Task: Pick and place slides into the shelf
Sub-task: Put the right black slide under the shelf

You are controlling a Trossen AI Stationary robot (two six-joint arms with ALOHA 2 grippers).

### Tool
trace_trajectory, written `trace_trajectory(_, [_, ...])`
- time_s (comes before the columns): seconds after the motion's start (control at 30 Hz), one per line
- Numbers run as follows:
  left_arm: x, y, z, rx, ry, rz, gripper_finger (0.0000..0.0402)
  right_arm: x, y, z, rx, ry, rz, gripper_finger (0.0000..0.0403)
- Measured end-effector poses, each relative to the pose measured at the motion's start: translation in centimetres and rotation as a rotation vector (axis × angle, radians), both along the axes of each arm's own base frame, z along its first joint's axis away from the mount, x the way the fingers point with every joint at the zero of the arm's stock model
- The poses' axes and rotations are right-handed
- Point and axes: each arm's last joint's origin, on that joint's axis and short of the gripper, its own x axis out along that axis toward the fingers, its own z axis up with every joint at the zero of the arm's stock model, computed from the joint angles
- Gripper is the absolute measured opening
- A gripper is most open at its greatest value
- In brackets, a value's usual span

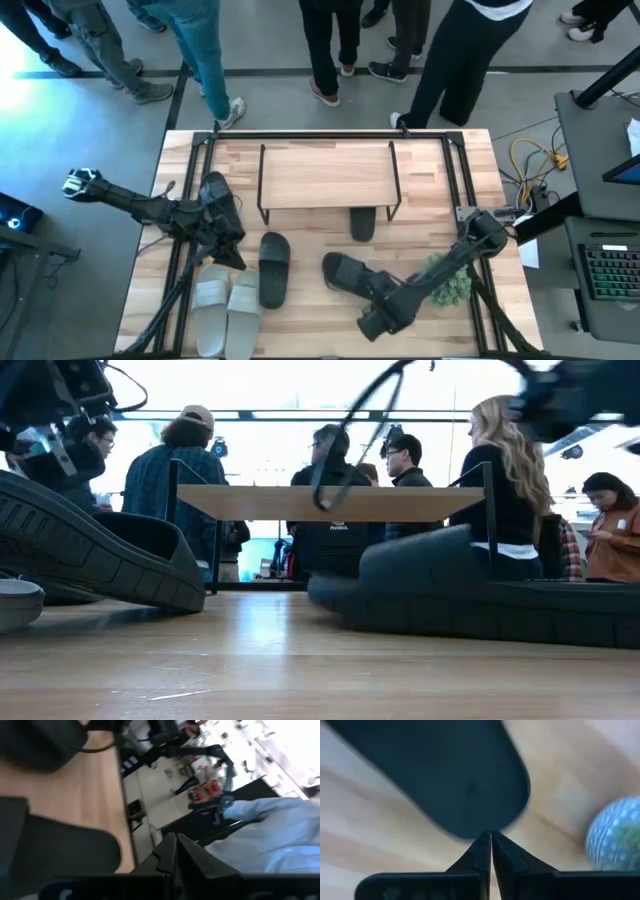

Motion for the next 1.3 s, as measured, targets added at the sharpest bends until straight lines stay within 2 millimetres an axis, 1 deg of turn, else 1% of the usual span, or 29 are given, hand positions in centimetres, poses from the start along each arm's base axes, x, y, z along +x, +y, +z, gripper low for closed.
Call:
trace_trajectory(0.07, [0.1, -0.2, -0.2, 0.006, 0.016, -0.003, 0.0, -0.4, 0.6, -0.6, 0.048, 0.015, 0.033, 0.0008])
trace_trajectory(0.17, [0.3, -0.3, -0.3, 0.011, 0.025, 0.007, 0.0, -0.7, 1.0, -1.5, 0.061, 0.014, 0.042, 0.0008])
trace_trajectory(0.27, [0.5, -0.4, -0.2, 0.003, 0.004, 0.006, 0.0, -0.7, 1.0, -1.3, 0.045, -0.003, 0.043, 0.0008])
trace_trajectory(0.33, [0.6, -0.4, 0.1, -0.003, -0.025, 0.01, 0.0, -0.7, 0.9, -1.2, 0.043, -0.011, 0.077, 0.0008])
trace_trajectory(0.4, [0.7, -0.4, 0.2, 0.003, -0.055, 0.019, 0.0, -0.4, 0.7, -1.5, 0.037, -0.02, 0.107, 0.0008])
trace_trajectory(0.53, [0.9, -0.5, 0.1, 0.007, -0.052, 0.03, 0.0, 0.6, -0.5, -2.3, 0.015, -0.06, 0.146, 0.0008])
trace_trajectory(0.67, [1.1, -0.5, -0.1, 0.013, -0.031, 0.03, 0.0, 3.0, -1.7, -2.3, 0.053, -0.185, 0.212, 0.0009])
trace_trajectory(0.73, [1.1, -0.6, -0.2, 0.016, -0.022, 0.03, 0.0, 4.5, -2.0, -1.8, 0.082, -0.274, 0.266, 0.0009])
trace_trajectory(0.8, [1.2, -0.6, -0.3, 0.008, -0.008, 0.031, 0.0, 5.6, -2.5, -1.4, 0.087, -0.337, 0.29, 0.0009])
trace_trajectory(0.87, [1.3, -0.6, -0.4, -0.001, 0.009, 0.032, 0.0, 6.0, -3.0, -1.1, 0.076, -0.339, 0.294, 0.0009])
trace_trajectory(0.97, [1.3, -0.8, -0.6, -0.012, 0.036, 0.029, 0.0, 6.5, -2.9, -0.2, 0.07, -0.374, 0.328, 0.0009])
trace_trajectory(1.07, [1.5, -1.2, -0.8, -0.001, 0.055, 0.04, 0.0, 6.4, -2.3, 2.0, 0.066, -0.447, 0.377, 0.0009])
trace_trajectory(1.13, [1.7, -1.4, -0.4, 0.002, 0.042, 0.04, 0.0, 6.0, -2.1, 3.4, 0.038, -0.492, 0.379, 0.0009])
trace_trajectory(1.23, [2.3, -1.7, 0.9, 0.01, -0.069, 0.03, 0.0, 4.8, -2.4, 5.2, -0.053, -0.526, 0.319, 0.0009])
trace_trajectory(1.3, [2.6, -1.7, 1.9, 0.014, -0.179, 0.031, 0.0, 3.9, -2.9, 6.4, -0.116, -0.537, 0.261, 0.0009])
